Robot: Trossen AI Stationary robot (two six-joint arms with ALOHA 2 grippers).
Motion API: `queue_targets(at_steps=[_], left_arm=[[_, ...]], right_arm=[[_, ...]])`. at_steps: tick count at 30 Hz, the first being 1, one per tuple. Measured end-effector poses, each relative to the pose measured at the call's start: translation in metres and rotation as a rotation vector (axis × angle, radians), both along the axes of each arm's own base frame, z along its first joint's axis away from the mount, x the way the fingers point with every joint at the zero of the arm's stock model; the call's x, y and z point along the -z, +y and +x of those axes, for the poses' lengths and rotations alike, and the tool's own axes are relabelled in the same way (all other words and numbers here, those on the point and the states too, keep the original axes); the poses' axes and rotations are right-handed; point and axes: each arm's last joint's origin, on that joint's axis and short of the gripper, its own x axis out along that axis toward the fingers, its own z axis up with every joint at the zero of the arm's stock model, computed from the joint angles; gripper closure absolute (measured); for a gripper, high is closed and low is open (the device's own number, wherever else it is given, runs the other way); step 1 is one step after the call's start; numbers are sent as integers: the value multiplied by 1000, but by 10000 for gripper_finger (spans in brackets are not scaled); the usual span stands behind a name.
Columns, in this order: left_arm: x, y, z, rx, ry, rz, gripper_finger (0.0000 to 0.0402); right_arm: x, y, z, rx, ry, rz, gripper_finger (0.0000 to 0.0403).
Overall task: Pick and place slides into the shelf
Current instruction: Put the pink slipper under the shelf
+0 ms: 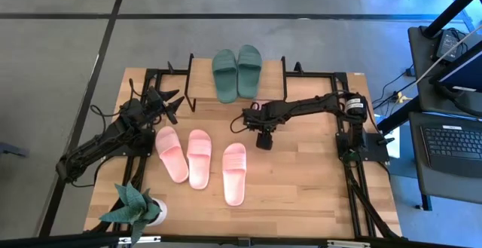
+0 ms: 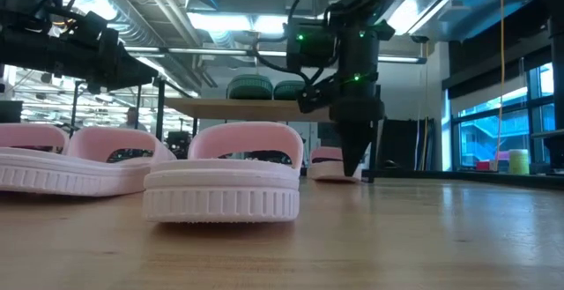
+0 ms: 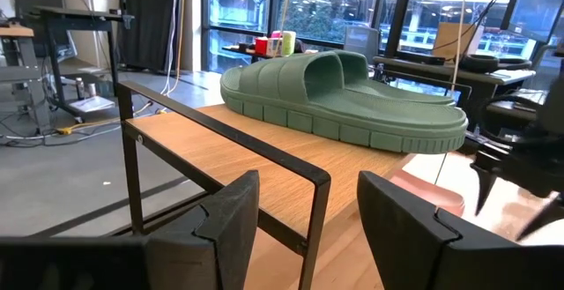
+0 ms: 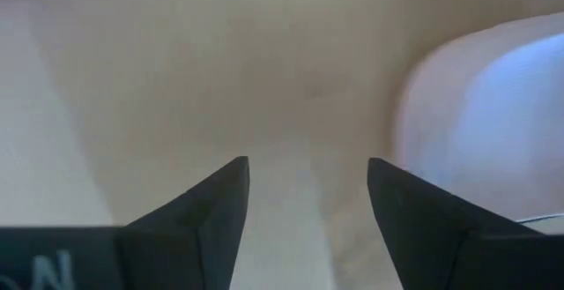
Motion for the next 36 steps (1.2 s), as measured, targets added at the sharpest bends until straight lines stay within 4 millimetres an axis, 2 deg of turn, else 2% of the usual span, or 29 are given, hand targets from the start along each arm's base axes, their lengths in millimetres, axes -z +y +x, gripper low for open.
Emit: queue_targets(at_steps=[6,11,18,24,30,36], left_arm=[[0,0,0,0,0,0,216],[0,0,0,0,0,-1,216],[0,0,0,0,0,-1,216],[0,0,0,0,-2,-3,216],[0,0,0,0,-4,-6,216],[0,0,0,2,-4,-6,216]], right_arm=[[-6,23,0,-33,-13,73,171],[-23,46,-3,-31,-67,107,171],[-53,84,-7,-98,-212,18,171],[-69,118,-3,-145,-349,-59,171],[-87,135,4,-187,-424,-62,171],[-92,144,13,-205,-542,-55,171]])
